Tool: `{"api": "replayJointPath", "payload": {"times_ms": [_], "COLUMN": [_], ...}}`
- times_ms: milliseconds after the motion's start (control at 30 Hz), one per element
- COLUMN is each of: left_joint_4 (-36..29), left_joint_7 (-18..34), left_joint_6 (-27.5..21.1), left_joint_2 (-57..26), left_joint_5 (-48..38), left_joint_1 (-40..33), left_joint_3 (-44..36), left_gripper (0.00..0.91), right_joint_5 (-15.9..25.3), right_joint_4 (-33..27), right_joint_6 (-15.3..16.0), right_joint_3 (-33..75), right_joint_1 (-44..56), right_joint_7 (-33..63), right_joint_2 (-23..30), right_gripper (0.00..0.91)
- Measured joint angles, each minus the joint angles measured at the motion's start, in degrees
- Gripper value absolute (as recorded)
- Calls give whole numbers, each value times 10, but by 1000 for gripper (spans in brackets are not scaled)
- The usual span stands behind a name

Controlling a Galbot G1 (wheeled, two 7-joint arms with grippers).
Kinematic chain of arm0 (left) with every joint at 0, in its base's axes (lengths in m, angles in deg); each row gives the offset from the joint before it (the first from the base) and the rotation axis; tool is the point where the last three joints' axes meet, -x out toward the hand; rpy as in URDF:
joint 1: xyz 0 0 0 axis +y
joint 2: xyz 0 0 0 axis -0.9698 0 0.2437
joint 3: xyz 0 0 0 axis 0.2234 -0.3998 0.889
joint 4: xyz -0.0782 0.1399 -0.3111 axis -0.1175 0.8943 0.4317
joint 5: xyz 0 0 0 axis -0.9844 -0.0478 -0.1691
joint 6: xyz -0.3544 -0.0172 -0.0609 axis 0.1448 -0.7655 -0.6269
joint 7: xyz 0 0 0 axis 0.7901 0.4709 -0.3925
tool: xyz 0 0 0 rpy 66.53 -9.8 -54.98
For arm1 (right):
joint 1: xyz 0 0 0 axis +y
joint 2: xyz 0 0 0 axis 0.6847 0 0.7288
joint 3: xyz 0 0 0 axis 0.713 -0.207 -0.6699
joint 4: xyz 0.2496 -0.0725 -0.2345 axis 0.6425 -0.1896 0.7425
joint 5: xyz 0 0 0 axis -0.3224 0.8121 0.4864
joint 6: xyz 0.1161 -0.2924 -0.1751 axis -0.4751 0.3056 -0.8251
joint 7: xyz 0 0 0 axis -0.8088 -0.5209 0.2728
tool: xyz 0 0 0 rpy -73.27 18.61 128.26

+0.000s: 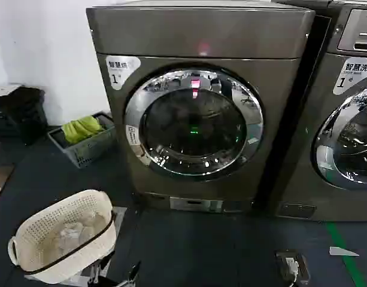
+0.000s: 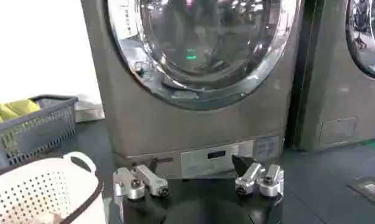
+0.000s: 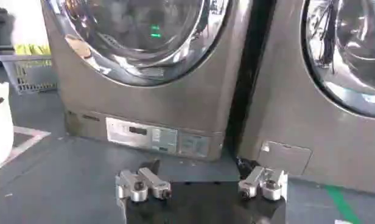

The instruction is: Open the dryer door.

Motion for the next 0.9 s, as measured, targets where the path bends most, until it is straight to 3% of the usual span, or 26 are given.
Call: {"api": "replayJointPath", "payload": {"times_ms": [900], "left_joint_4": [-10], "left_joint_7": [-1], "left_joint_6": [13], "left_joint_2": [-4], "left_joint_5": [19], "left_joint_1": [2], "left_joint_3": [-2], "left_gripper": [907], "right_joint_5": [-73], "right_joint_4": [-67], "right_joint_6": [37], "right_joint_3": [2], "right_joint_1": [-189], "right_joint_7": [-36], "right_joint_2": [-114], "right_gripper": [907]}}
